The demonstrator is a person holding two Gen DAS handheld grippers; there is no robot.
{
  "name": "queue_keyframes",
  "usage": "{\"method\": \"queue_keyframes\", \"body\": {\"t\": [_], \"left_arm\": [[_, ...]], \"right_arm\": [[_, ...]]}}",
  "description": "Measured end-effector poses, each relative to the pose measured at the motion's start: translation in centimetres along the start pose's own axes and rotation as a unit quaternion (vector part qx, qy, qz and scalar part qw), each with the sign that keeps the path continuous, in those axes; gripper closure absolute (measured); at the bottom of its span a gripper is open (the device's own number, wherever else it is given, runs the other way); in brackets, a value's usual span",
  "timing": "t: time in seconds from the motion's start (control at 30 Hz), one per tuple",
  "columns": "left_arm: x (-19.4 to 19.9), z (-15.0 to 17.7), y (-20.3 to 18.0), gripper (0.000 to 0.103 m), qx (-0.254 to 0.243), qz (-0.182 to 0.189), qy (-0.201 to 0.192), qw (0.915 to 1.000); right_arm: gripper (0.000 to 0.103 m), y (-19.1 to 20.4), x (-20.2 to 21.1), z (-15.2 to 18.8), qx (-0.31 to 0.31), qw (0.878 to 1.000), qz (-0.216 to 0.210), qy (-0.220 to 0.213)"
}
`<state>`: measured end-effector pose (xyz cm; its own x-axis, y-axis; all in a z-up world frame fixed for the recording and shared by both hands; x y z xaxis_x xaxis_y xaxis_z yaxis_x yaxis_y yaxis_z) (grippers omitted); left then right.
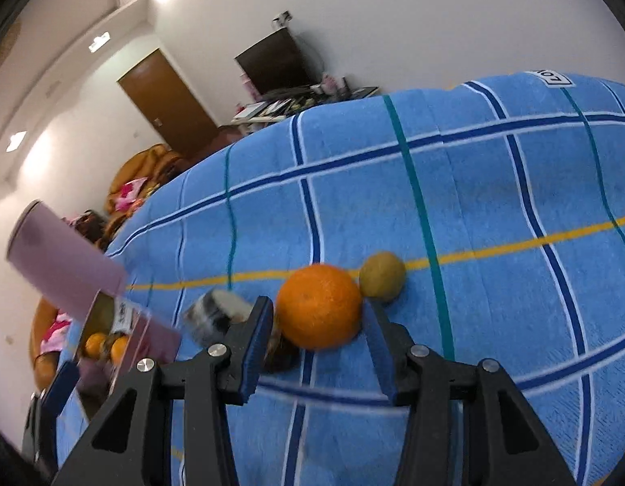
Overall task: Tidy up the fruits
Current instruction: 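Grasp an orange with the right tool while the left tool grasps a sugarcane piece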
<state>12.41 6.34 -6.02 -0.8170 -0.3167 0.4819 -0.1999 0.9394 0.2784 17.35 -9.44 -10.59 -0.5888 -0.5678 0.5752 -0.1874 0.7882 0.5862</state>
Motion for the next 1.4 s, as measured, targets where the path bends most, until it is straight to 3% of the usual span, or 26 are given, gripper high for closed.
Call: {"method": "queue_keyframes", "body": {"t": [0.13, 0.5, 0.67, 0.93, 0.97, 1.03, 1.17, 1.27, 1.33, 1.4], "left_arm": [[-0.2, -0.2, 0.3, 0.006, 0.004, 0.003, 0.002, 1.0000], [-0.4, 0.1, 0.1, 0.006, -0.001, 0.002, 0.004, 1.0000], [-0.5, 0.2, 0.1, 0.006, 0.000, 0.003, 0.006, 1.0000], [0.2, -1.4, -1.0, 0.010, -0.015, 0.017, -0.006, 0.9997], [-0.2, -2.0, -1.8, 0.011, -0.019, 0.027, 0.001, 0.9994], [-1.3, -2.5, -2.7, 0.021, -0.016, 0.037, 0.023, 0.9989], [-4.0, -2.8, -4.9, 0.025, 0.021, 0.054, 0.091, 0.9942], [-5.5, -2.7, -6.8, 0.034, 0.032, 0.014, 0.121, 0.9921], [-6.1, -2.5, -7.8, 0.048, 0.029, -0.004, 0.131, 0.9909], [-6.9, -2.3, -8.0, 0.050, 0.034, -0.041, 0.140, 0.9887]], "right_arm": [[0.053, 0.0, -2.1, -0.2, -0.035, 0.999, -0.001, 0.017], [0.055, 1.0, -2.5, -0.1, 0.038, 0.999, 0.024, 0.020], [0.055, 0.4, 0.6, 0.3, 0.031, 0.999, 0.006, 0.000], [0.055, -1.8, 7.5, 0.8, 0.070, 0.996, 0.032, -0.048], [0.055, -2.3, 7.9, 1.1, 0.067, 0.996, 0.034, -0.054], [0.055, -2.9, 8.0, 1.1, 0.042, 0.998, 0.022, -0.050], [0.055, -3.3, 8.3, 0.6, 0.029, 0.998, 0.006, -0.058], [0.055, -3.4, 9.0, 0.2, 0.023, 0.997, -0.002, -0.069], [0.055, -3.7, 9.5, 0.0, 0.016, 0.997, -0.008, -0.075], [0.055, -3.8, 9.8, -0.2, 0.010, 0.997, -0.012, -0.080]]}}
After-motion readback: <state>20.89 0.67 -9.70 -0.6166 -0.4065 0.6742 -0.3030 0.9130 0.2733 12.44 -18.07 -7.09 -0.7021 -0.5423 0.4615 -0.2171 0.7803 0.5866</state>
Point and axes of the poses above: each gripper's, at about its wrist camera, not at the fingertips, and x roughly against the way its jaws point, y to its left, z to its underside, the point moved 10 cm from there along -x, roughly the way its jaws point, and after that the axes turned 15 degrees about -z, right-handed, at the moved point
